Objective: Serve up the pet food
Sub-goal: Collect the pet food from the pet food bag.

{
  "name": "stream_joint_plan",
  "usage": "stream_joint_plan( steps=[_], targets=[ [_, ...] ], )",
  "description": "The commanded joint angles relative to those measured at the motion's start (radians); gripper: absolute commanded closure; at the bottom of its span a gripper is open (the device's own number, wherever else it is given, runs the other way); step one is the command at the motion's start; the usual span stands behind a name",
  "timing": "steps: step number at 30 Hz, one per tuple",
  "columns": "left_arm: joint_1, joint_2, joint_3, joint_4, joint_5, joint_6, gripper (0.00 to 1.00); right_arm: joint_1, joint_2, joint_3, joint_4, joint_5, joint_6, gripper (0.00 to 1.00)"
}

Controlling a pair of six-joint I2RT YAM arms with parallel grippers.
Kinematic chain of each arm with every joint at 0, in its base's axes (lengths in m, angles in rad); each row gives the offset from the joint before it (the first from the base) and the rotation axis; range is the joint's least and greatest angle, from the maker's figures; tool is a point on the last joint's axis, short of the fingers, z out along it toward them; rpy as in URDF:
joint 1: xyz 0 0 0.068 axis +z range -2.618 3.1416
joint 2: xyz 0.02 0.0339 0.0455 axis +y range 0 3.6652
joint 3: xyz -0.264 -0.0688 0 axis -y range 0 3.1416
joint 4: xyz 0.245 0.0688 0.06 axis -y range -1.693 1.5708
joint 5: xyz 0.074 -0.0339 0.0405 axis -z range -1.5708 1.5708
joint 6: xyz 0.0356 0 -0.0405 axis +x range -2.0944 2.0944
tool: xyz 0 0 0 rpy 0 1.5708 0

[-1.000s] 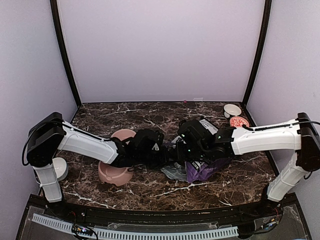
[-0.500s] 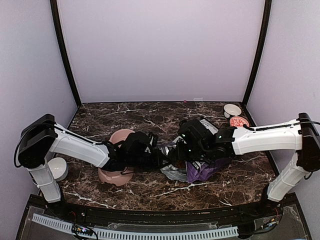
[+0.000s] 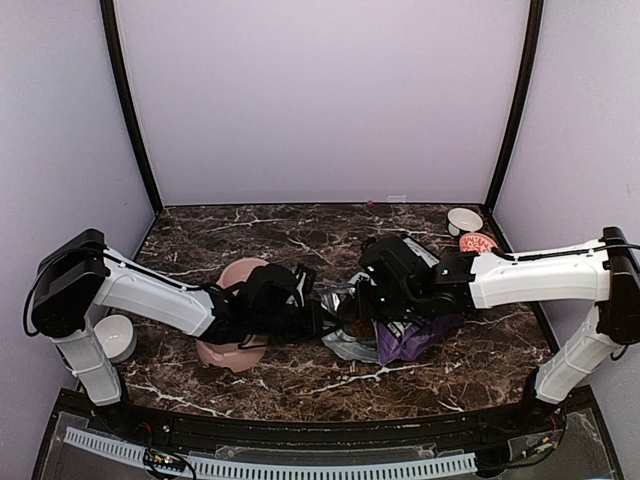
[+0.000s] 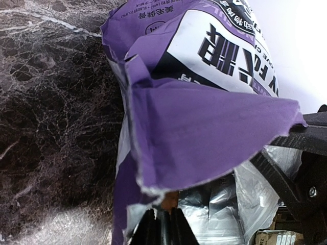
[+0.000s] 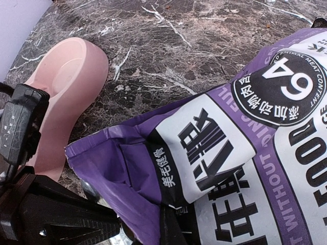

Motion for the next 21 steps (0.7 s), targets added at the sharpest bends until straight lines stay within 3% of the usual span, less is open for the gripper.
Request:
stream_joint_plan(
  steps=[1,9,21],
  targets=[
    [0.008,-0.057,-0.030,-0.092,-0.007,0.049,1.00,0.000,-0.048,0.003,-0.023,0.068,0.011,1.00],
    [0.008,-0.067,-0.009,-0.160,-0.030,0.096,1.00,0.000,-0.050,0.005,-0.023,0.072,0.010,1.00],
    [0.010,-0.102,-0.021,-0.109,0.019,0.116,1.00,-0.002,-0.045,0.021,-0.024,0.076,0.001,1.00]
  ],
)
